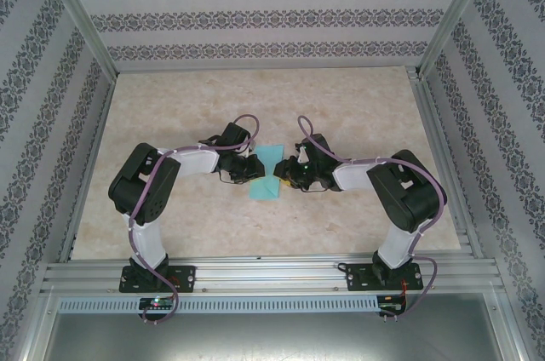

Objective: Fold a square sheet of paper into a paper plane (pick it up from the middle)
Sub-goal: Turn over the paper at the center of the table.

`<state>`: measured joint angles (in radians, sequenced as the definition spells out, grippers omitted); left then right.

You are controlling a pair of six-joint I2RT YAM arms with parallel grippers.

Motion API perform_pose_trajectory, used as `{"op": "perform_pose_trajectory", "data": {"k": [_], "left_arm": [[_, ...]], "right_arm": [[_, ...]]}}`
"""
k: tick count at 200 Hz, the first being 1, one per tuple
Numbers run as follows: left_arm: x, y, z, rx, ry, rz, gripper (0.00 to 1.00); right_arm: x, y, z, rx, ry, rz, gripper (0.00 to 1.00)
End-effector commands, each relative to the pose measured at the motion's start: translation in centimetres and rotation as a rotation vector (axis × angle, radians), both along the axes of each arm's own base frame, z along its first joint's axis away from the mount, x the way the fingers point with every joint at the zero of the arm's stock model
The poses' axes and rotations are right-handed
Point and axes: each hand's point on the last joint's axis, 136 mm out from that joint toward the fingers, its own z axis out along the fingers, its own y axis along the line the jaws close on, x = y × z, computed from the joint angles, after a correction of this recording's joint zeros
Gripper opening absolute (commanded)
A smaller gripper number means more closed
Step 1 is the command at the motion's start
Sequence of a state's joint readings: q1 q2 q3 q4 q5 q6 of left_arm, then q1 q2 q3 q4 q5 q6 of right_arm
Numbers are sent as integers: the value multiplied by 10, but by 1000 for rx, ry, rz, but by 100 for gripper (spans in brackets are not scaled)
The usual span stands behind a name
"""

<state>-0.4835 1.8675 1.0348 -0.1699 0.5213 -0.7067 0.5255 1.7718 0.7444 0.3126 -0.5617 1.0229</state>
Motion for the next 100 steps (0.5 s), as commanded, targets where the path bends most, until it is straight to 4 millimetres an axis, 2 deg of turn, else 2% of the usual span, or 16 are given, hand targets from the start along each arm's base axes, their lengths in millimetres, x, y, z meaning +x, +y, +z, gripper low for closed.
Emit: {"op": "perform_pose_trajectory", "data": {"k": [1,52,80,100], "left_arm": [[0,4,12,12,-19,5,20],[3,0,23,-20,-42,16,22],[1,5,31,-5,-63,28,23],[1,15,43,17,-105,58,24]], "right_arm": [[-1,7,-3,40,-15,37,30],[-3,12,-8,81,-22,58,26],[-3,15,-1,96,-43,77,20],[-2,13,10,90,-72,90,12]]}}
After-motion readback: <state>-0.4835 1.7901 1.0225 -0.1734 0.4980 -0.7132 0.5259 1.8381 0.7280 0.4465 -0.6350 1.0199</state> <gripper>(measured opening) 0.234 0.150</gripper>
